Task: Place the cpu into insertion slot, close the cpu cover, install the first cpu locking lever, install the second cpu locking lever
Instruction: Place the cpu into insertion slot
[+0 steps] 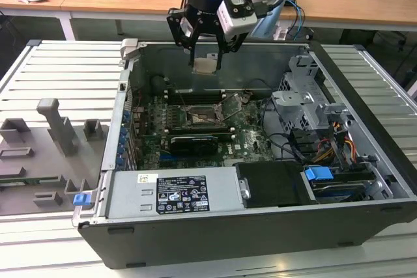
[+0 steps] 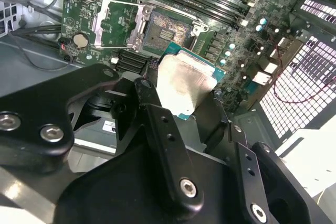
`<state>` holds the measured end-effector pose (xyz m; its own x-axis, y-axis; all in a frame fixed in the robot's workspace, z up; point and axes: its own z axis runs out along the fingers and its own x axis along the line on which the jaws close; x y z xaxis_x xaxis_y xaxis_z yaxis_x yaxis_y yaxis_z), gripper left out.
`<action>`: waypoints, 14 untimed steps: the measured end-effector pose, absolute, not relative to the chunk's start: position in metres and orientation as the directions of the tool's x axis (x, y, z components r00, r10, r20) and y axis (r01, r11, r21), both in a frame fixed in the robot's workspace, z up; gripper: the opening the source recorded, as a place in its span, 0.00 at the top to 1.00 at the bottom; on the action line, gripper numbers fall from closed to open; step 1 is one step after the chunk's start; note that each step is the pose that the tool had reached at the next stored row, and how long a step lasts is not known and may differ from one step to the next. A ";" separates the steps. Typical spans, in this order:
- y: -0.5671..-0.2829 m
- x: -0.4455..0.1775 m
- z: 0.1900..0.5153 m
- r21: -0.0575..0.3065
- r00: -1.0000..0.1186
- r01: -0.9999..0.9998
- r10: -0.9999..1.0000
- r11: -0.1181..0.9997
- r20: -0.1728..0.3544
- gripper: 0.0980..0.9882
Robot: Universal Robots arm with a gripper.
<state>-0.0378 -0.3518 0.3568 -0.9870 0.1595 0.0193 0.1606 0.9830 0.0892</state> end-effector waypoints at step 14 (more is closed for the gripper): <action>-0.352 -0.038 0.356 0.089 -0.980 0.197 0.196 0.976 0.019 0.52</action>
<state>-0.0378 -0.3518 0.3563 -0.9804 0.1958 0.0194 0.1968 0.9764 0.0892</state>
